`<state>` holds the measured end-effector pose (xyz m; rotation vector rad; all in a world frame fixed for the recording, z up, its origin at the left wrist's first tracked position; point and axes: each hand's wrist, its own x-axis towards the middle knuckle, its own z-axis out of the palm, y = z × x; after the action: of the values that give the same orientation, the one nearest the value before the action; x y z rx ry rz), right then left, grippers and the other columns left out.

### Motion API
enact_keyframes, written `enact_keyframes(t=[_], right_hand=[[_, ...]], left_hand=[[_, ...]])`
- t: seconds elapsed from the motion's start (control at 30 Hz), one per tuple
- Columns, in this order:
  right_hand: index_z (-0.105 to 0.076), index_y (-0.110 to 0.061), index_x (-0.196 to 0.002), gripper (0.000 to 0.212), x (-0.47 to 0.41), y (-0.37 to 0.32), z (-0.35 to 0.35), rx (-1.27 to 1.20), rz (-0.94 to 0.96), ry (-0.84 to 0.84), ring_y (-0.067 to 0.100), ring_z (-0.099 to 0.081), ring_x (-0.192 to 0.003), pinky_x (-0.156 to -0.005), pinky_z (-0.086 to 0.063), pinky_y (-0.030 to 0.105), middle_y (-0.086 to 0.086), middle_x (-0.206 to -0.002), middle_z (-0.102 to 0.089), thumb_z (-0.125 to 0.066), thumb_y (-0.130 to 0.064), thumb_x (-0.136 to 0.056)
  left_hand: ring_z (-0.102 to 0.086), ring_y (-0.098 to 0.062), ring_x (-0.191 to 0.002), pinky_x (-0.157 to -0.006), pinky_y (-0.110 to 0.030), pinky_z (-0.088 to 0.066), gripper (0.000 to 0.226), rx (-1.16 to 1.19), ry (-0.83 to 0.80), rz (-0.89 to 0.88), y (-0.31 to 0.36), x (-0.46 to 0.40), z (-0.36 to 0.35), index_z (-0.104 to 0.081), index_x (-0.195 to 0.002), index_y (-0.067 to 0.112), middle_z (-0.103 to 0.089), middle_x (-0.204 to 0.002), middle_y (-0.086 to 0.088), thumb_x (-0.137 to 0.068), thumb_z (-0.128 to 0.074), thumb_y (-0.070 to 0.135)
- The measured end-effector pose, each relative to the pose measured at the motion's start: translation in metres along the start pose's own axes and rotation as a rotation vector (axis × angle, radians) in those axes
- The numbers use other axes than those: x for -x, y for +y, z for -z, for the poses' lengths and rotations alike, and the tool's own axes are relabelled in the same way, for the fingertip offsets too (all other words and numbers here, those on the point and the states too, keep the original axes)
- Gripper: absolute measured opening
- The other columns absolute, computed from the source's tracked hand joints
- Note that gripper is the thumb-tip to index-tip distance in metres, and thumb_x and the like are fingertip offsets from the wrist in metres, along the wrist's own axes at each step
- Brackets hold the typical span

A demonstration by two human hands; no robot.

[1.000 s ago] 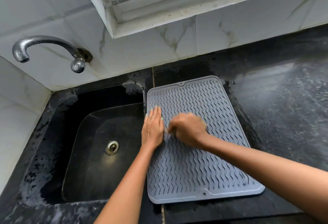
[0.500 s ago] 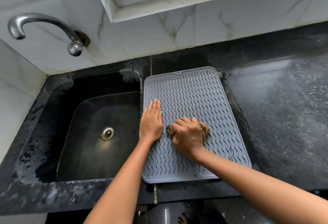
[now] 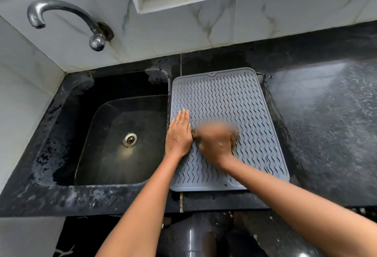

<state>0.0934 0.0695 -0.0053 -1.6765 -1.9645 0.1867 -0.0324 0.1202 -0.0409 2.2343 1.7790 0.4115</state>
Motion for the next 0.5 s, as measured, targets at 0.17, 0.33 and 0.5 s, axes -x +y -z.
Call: enact_keyframes(t=[0.17, 0.33, 0.5], right_hand=[[-0.072, -0.019, -0.059, 0.020, 0.025, -0.008, 0.021, -0.161, -0.070, -0.052, 0.014, -0.055, -0.056, -0.063, -0.046, 0.030, -0.003, -0.055, -0.067, -0.066, -0.005, -0.072], [-0.069, -0.015, -0.104, 0.026, -0.042, 0.005, 0.017, -0.136, -0.201, -0.002, 0.020, -0.056, -0.096, -0.086, -0.034, 0.035, 0.002, -0.105, -0.070, -0.054, -0.005, -0.085], [-0.073, -0.011, -0.088, 0.024, -0.024, 0.001, 0.004, 0.057, -0.127, -0.079, 0.024, -0.059, -0.083, -0.074, -0.035, 0.032, 0.007, -0.089, -0.074, -0.053, 0.001, -0.081]], left_hand=[[-0.013, -0.017, -0.148, -0.121, -0.030, -0.007, 0.052, 0.043, 0.009, 0.001, 0.004, 0.002, 0.005, -0.020, -0.151, 0.011, -0.018, -0.159, -0.006, -0.100, -0.032, 0.017], [-0.029, -0.020, -0.143, -0.119, -0.028, -0.017, 0.047, 0.177, 0.089, 0.062, 0.007, 0.006, 0.009, -0.039, -0.143, 0.006, -0.037, -0.151, -0.010, -0.096, -0.040, 0.007], [-0.030, -0.018, -0.143, -0.119, -0.030, -0.020, 0.046, 0.179, 0.093, 0.062, 0.003, 0.005, 0.006, -0.041, -0.142, 0.008, -0.038, -0.151, -0.007, -0.096, -0.040, 0.009]])
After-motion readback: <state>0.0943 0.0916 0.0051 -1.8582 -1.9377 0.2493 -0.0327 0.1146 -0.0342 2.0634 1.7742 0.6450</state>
